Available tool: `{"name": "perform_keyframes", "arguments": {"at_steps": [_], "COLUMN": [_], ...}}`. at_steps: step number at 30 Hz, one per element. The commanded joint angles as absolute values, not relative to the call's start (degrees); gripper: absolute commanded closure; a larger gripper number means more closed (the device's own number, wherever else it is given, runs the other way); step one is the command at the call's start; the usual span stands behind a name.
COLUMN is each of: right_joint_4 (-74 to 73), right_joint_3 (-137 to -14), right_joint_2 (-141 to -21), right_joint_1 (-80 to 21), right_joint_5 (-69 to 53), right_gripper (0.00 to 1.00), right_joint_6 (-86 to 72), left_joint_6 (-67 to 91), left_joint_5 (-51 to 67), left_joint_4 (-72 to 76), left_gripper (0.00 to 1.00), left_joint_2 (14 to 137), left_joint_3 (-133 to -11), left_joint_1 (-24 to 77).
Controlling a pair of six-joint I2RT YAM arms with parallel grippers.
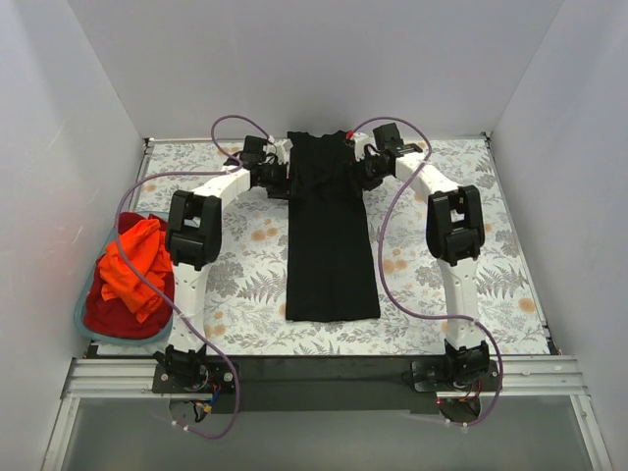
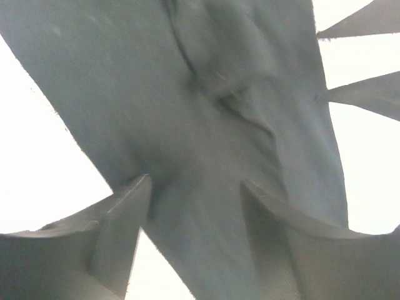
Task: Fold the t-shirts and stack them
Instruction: Fold the tshirt
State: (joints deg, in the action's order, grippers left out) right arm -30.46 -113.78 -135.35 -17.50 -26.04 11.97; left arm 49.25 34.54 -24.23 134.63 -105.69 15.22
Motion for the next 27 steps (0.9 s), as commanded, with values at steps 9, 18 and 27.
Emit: {"name": "perform_keyframes", "arguments": {"at_steps": [9, 18, 27], "right_joint_4": [-26.91, -33.91, -34.28], "right_joint_3": [-104.96, -89.06, -49.50], "right_joint_2": [-100.23, -82.39, -63.47], "right_joint_1": [-16.79, -18.98, -34.62], "right_joint_5": [-26.28, -34.79, -31.21], "right_gripper": [0.02, 0.02, 0.08], "right_joint_6": [28.83, 44.28, 55.63], "left_joint_6": [38.23, 21.47, -3.80], "left_joint_5": [40.08, 54.57, 41.59], "left_joint_4": [-10.65, -18.08, -25.77], "left_gripper": [0.13, 0.10, 0.09], "left_joint_2": [96.09, 77.98, 52.75], "left_joint_3": [-88.61, -69.63, -34.83], "left_joint_1": [14.50, 15.47, 35.40]}}
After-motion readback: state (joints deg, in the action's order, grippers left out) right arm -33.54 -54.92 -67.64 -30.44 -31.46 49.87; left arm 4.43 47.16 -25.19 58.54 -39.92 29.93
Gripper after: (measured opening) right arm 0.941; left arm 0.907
